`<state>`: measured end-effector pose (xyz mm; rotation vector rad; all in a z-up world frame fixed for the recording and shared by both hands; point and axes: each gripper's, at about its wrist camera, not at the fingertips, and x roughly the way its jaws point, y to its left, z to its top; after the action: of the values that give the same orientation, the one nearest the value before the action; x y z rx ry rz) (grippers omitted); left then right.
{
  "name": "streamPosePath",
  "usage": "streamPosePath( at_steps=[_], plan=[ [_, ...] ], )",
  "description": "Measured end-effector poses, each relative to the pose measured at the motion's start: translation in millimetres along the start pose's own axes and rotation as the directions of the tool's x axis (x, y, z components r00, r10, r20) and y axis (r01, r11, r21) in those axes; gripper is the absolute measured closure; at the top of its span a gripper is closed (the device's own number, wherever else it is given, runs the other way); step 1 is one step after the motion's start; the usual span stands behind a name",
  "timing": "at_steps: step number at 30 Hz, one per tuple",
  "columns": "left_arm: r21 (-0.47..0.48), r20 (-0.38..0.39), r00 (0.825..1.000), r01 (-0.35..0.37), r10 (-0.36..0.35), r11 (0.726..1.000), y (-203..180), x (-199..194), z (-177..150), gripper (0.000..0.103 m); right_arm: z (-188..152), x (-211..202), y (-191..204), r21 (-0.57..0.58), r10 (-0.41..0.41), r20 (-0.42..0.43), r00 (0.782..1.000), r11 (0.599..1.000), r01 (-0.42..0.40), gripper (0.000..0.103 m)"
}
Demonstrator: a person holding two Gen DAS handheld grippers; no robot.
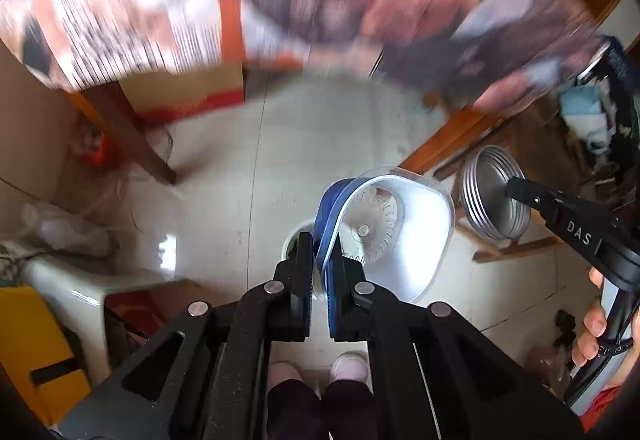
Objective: Collect trash
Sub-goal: 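Carry the white tub with the left tool while the right tool carries the tin lid to the bin, then open the left tool to drop the tub while the right tool drops the tin lid into the bin, then move both tools back up to the table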
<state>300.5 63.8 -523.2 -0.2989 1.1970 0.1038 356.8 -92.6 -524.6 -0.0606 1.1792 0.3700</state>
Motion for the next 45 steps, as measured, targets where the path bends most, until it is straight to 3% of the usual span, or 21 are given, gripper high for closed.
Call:
streamPosePath(
  at_steps=[7,8,10,14,18,19,21,25,30,34,41,45],
  plan=[
    [-0.046,-0.092,0.996,-0.019,0.015,0.999,29,102,-32,0.099,-33,114,5,-0.008,0.064,-0.078,0.995,0.998,-0.065,0.097],
    [-0.045,-0.098,0.995,-0.021,0.016,0.999,31,111,-36,0.099,-35,123,5,-0.006,0.076,-0.097,0.992,0.997,-0.077,0.092],
    [-0.042,-0.121,0.992,-0.029,0.023,0.999,37,140,-44,0.099,-47,159,7,0.011,0.116,-0.176,0.978,0.993,-0.116,0.056],
    [-0.053,-0.157,0.988,-0.007,-0.001,0.999,37,180,-53,0.099,-61,186,0,0.054,0.143,-0.216,0.966,0.989,-0.135,0.055],
    [-0.056,-0.190,0.980,0.052,-0.061,0.997,25,206,-52,0.098,-70,185,-12,0.055,0.112,-0.228,0.967,0.993,-0.101,0.055],
    [-0.061,-0.201,0.977,0.067,-0.078,0.996,22,210,-52,0.094,-70,184,-14,0.053,0.106,-0.227,0.968,0.994,-0.096,0.055],
    [-0.070,-0.253,0.960,0.108,-0.122,0.992,14,226,-54,0.058,-69,175,-20,0.053,0.092,-0.223,0.971,0.995,-0.082,0.055],
    [-0.017,-0.312,0.948,0.062,-0.065,0.998,1,232,-56,0.054,-66,161,-26,0.058,0.075,-0.217,0.973,0.996,-0.064,0.055],
    [0.017,-0.280,0.959,0.050,-0.043,0.999,-9,179,-45,0.054,-50,117,-25,0.066,0.085,-0.181,0.980,0.995,-0.074,0.055],
    [0.041,-0.227,0.974,0.033,-0.022,0.999,-17,104,-25,0.054,-33,66,-18,0.047,0.082,-0.146,0.986,0.996,-0.076,0.055],
    [0.081,-0.068,0.997,0.027,-0.021,0.996,-48,-72,14,0.054,6,-85,-3,-0.010,0.117,-0.043,0.992,0.993,-0.117,0.055],
    [0.065,0.079,0.996,0.023,-0.028,0.998,-68,-186,27,0.054,21,-182,8,-0.076,0.139,0.066,0.988,0.988,-0.134,0.055]
  ],
)
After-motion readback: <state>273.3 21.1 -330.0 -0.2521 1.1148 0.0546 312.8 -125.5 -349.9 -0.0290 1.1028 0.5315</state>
